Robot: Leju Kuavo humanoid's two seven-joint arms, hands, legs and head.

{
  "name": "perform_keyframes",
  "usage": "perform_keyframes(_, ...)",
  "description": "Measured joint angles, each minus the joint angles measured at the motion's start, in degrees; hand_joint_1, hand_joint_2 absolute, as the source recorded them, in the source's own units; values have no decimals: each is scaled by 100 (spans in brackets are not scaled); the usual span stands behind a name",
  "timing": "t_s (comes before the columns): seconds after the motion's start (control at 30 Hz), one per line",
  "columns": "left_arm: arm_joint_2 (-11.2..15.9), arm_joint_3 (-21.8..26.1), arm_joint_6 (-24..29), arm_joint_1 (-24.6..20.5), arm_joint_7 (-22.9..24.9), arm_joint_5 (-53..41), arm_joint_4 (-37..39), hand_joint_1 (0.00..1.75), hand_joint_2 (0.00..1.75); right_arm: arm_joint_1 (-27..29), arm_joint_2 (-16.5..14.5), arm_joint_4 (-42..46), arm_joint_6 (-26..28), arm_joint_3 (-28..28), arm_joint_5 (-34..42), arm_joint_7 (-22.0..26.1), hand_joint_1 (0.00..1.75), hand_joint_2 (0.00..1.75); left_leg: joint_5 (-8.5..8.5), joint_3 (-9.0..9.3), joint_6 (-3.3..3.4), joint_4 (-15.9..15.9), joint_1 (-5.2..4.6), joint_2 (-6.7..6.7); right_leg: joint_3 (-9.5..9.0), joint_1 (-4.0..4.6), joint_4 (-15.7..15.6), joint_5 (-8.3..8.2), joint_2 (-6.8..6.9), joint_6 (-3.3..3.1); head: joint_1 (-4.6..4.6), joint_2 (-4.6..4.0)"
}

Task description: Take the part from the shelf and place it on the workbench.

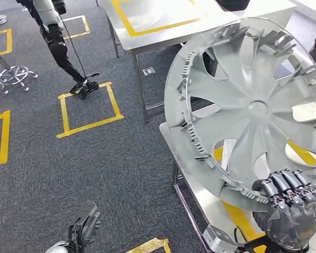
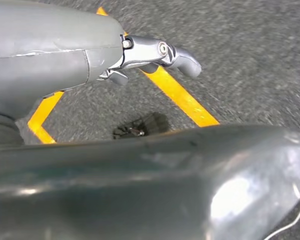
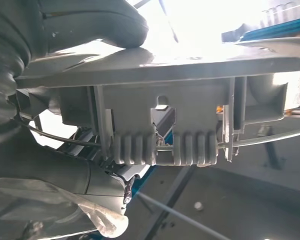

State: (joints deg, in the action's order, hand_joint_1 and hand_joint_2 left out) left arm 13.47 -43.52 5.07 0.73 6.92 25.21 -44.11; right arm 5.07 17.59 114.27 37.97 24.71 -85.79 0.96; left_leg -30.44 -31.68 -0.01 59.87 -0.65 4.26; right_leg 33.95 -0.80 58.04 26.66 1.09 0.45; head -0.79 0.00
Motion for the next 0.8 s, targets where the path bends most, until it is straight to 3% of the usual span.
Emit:
perform_keyframes(0.07, 3, 7, -30, 21, 16, 57, 0, 0, 0, -7, 0, -2, 0, 3, 0, -20, 175, 175, -391, -283, -49, 693, 39, -293, 16, -8, -3, -22, -124, -41, -20, 0)
perform_keyframes(0.1, 5, 20, -66, 46, 41, 134, 0, 0, 0, -7, 0, -4, 0, 5, 0, -39, 175, 175, -560, -455, -60, 1092, 49, -351, 24, -6, -1, -29, -195, -52, -21, 0)
perform_keyframes(0.13, 5, 42, -114, 78, 69, 244, 0, 0, 0, -6, 0, -8, 0, 10, 0, -68, 175, 175, -641, -579, -64, 1373, 54, -371, 30, -3, 2, -35, -271, -56, -22, 0)
perform_keyframes(0.17, 5, 71, -166, 113, 100, 376, 0, 0, 0, -5, 1, -11, -1, 17, 0, -104, 175, 175, -603, -615, -61, 1449, 57, -379, 34, -2, 7, -39, -351, -57, -22, 0)
perform_keyframes(0.23, 12, 141, -262, 185, 144, 624, 0, 0, 0, -5, 10, -15, -1, 35, 0, -199, 175, 175, -216, -381, -36, 918, 70, -453, 31, -3, 16, -47, -515, -48, -21, 0)
perform_keyframes(0.3, 39, 200, -331, 250, 169, 794, -1, 0, 0, -1, 33, -15, 0, 54, 0, -293, 175, 175, 115, -44, -3, 150, 101, -748, 49, -5, 28, -65, -661, -16, -16, 0)
perform_keyframes(0.37, 101, 221, -355, 312, 190, 858, -15, 0, 0, 38, 78, -2, 0, 69, 0, -373, 175, 175, 162, 76, 18, -158, 107, -935, 110, -23, 30, -105, -793, 54, -20, 0)
perform_keyframes(0.43, 197, 217, -320, 373, 203, 850, -62, 0, 0, 131, 144, 31, 0, 76, 0, -430, 175, 175, 180, 72, 59, -208, 98, -832, 183, -50, 22, -141, -892, 134, -26, 0)
perform_keyframes(0.5, 304, 207, -256, 432, 201, 823, -133, 0, 0, 217, 206, 73, 0, 79, 0, -456, 175, 175, 229, 75, 133, -270, 104, -679, 309, -38, 189, -8, -654, 178, -9, 0)
perform_keyframes(0.57, 413, 173, -193, 506, 194, 799, -209, 0, 0, 267, 248, 115, 0, 78, 0, -465, 175, 175, 254, 67, 182, -301, 92, -507, 582, -20, 787, 358, -282, 202, 16, 0)
perform_keyframes(0.63, 523, 103, -136, 590, 191, 786, -290, 0, 0, 323, 277, 151, 0, 74, 0, -473, 175, 175, 256, 51, 190, -298, 75, -329, 870, -26, 1510, 678, -167, 235, 26, 0)
perform_keyframes(0.67, 569, 64, -114, 620, 191, 784, -328, 0, 0, 357, 289, 167, 0, 70, 0, -481, 175, 175, 256, 46, 190, -297, 72, -242, 904, -29, 1665, 711, -151, 248, 25, 0)
perform_keyframes(0.7, 604, 33, -99, 634, 191, 782, -364, 0, 0, 385, 301, 177, 0, 67, 0, -489, 175, 175, 255, 45, 188, -295, 72, -164, 807, -29, 1565, 632, -131, 256, 25, 0)
perform_keyframes(0.8, 667, -38, -81, 642, 191, 782, -457, 0, 0, 421, 329, 219, 0, 51, 0, -511, 175, 175, 231, 57, 145, -271, 53, 25, 73, -11, 385, 225, 137, 231, 26, 0)
